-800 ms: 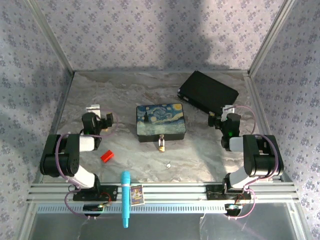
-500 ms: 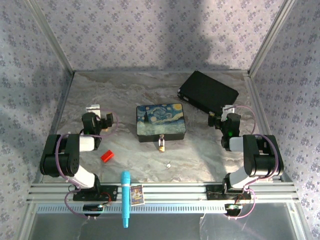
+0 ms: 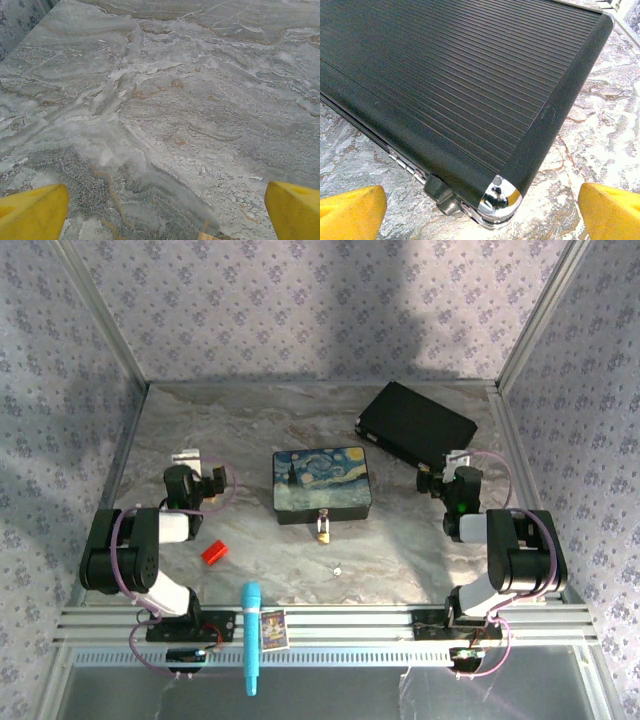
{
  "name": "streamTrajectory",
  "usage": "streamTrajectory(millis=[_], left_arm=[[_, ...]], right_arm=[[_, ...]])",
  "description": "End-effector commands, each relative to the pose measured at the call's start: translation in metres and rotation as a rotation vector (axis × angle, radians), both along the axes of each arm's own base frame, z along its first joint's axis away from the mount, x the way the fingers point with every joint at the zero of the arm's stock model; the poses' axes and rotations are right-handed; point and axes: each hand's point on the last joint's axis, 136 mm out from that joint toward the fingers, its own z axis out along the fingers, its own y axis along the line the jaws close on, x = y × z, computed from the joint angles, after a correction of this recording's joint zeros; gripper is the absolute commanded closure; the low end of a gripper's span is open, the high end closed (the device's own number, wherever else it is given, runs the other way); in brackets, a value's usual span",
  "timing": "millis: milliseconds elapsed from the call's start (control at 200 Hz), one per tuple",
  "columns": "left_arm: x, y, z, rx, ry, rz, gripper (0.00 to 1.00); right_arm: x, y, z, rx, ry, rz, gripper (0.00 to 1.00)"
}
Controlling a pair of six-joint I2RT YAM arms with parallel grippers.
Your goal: Unlock the padlock with the key
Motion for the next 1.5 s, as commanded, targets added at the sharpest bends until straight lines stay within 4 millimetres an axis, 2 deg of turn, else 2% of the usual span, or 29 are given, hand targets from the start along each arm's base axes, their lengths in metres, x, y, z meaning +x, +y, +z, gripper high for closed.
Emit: streamTrajectory(millis=[0,325,400,625,690,785,845,999,1099,1209,1349,1494], left_arm=[[0.006,0.000,0.011,0.000,-0.046,-0.014,0.00],[0.006,0.000,0.012,-0.007,-0.049,-0.024,0.00],[0.004,0.001,0.021,-0.008,-0.067,-0.013,0.00],[-0.017,0.008,0.069,-0.044,-0.099,0.050,0.00],[-0.025,0.014,0.080,-0.140,-0.072,0.133,0.00],[-0.037,0.016,0.090,-0.321,-0.020,0.243,0.00],[-0.047,0.010,0.091,-0.436,0.000,0.271,0.00],[-0.072,-0.032,0.089,-0.678,0.076,0.132,0.00],[-0.091,-0.064,0.078,-0.742,0.194,0.056,0.00],[-0.113,-0.104,0.069,-0.731,0.298,-0.035,0.00],[-0.141,-0.153,0.058,-0.747,0.403,-0.141,0.01],[-0.168,-0.191,0.051,-0.713,0.465,-0.232,0.04]], right_arm=[[0.009,-0.001,0.013,-0.011,-0.043,0.006,0.01],[0.008,0.000,0.013,-0.008,-0.044,0.010,0.01],[0.007,0.001,0.016,-0.007,-0.045,0.015,0.01],[-0.001,0.002,0.064,0.018,-0.050,-0.006,0.01],[-0.006,0.005,0.079,0.090,-0.045,-0.003,0.01],[-0.018,0.003,0.087,0.222,0.041,-0.076,0.01],[-0.026,0.015,0.090,0.276,0.100,-0.030,0.01],[-0.057,0.057,0.101,0.405,0.160,0.117,0.01],[-0.085,0.083,0.092,0.403,0.267,0.166,0.02],[-0.120,0.116,0.076,0.396,0.385,0.222,0.06],[-0.164,0.152,0.046,0.413,0.498,0.248,0.11],[-0.195,0.183,0.018,0.431,0.547,0.251,0.18]])
